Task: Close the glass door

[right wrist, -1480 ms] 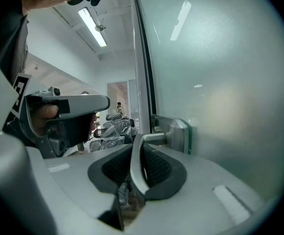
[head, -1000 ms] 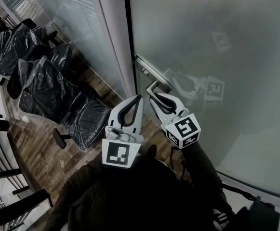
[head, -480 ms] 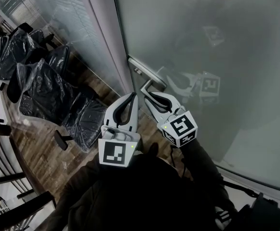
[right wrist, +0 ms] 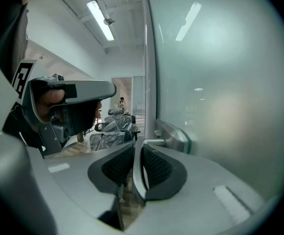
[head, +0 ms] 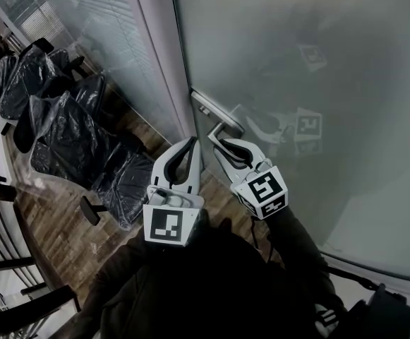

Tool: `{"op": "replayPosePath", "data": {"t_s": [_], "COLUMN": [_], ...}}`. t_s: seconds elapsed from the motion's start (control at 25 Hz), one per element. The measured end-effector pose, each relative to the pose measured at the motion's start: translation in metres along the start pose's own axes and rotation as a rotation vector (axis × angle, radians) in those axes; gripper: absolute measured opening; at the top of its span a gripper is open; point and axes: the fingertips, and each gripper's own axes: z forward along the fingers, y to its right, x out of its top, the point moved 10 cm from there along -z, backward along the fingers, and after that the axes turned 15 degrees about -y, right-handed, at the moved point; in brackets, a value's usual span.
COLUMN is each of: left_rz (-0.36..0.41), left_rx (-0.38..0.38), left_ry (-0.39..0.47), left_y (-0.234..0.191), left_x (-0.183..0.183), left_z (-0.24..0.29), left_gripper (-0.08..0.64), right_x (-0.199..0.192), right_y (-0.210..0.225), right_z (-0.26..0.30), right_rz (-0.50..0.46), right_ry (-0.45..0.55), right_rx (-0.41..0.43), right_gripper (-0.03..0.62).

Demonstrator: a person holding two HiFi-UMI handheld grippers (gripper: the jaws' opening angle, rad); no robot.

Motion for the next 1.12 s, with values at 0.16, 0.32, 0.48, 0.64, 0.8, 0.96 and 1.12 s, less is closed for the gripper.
{"op": "replayPosePath", "data": {"t_s": [0.16, 0.32, 0.48, 0.64, 0.8, 0.96, 1.12], "left_rz": [-0.007, -0.022, -0.032, -0.023, -0.013, -0.006, -0.005], "left_rx": [0.015, 0.032, 0.043, 0.036, 0.035, 0.029, 0.025], "left_ry": [0.013, 0.016, 0.006, -0.003, 0.0, -0.007, -0.014], "left_y": [-0.003, -0.004, -0.003, 0.002, 0.005, 0.009, 0.009], "left_x": [0.0, -0.004, -0.007, -0.007, -0.004, -0.006, -0.005], "left_z": [0.001, 0.0, 0.0, -0.001, -0.003, -0.003, -0.005], "left_gripper": [-0.003, -0.003, -0.003, -0.003, -0.003, -0.003, -0.003], "right_x": [0.014, 0.03, 0.043, 0.046, 0.042, 0.038, 0.038], "right_y": [-0.002, -0.005, -0.008, -0.01, -0.011, -0.012, -0.014], "right_z": [-0.015, -0.038, -0.064, -0.072, -0.073, -0.074, -0.073], "right_rz": [-0.07, -0.079, -0.058, -0.012, 0.028, 0.039, 0.034], "right_ry": [0.067, 0.158, 0.245, 0.287, 0.291, 0.292, 0.283], "right_rx": [-0.034, -0.044, -0.025, -0.013, -0.013, -0.018, -0.019], "right_gripper": [0.064, 0.06, 0.002, 0.002, 0.002, 0.002, 0.002]}}
